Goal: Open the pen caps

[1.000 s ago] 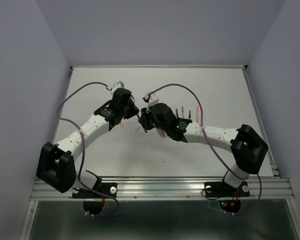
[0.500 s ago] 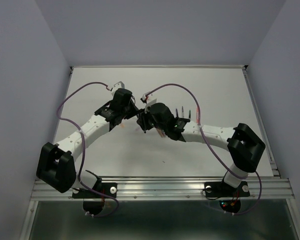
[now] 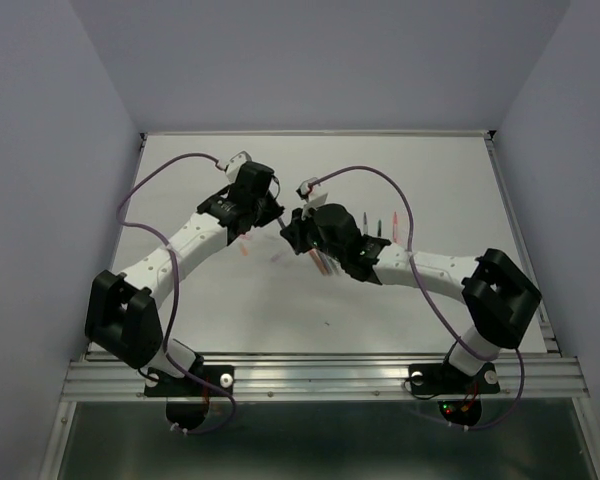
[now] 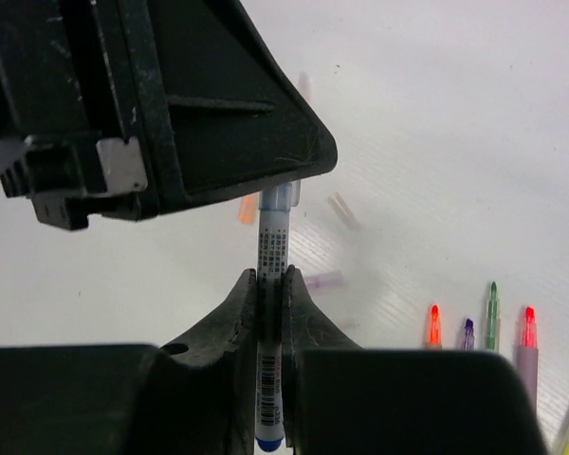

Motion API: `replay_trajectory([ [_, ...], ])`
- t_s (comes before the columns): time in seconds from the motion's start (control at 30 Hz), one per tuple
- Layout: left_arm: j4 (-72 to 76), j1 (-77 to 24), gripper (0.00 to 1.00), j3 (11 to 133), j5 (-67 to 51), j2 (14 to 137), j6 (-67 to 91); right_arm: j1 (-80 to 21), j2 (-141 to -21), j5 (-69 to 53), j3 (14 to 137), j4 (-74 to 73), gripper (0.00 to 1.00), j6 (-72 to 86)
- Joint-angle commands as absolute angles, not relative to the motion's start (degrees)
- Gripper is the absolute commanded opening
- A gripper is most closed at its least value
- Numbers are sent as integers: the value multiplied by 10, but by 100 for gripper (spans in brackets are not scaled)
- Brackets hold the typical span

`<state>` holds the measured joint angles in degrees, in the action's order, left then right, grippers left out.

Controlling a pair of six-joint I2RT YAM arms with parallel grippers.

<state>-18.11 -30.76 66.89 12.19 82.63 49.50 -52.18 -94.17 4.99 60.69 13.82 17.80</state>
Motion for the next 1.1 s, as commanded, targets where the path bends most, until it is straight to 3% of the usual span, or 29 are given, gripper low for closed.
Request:
replay_trajectory([
  [0.0,-103,-231,0,754,242,865,520,-576,-884,-70,528,87,1,215],
  [0.23,-105,-202,0,776,267,873,533,-587,-810,-89,433,96,1,269],
  [0.8,-127,-162,0,806,297,936,576,-587,-737,-155,374,76,1,342],
  [1.07,-97,-159,0,781,210,930,537,-567,-708,-41,376,37,1,330],
])
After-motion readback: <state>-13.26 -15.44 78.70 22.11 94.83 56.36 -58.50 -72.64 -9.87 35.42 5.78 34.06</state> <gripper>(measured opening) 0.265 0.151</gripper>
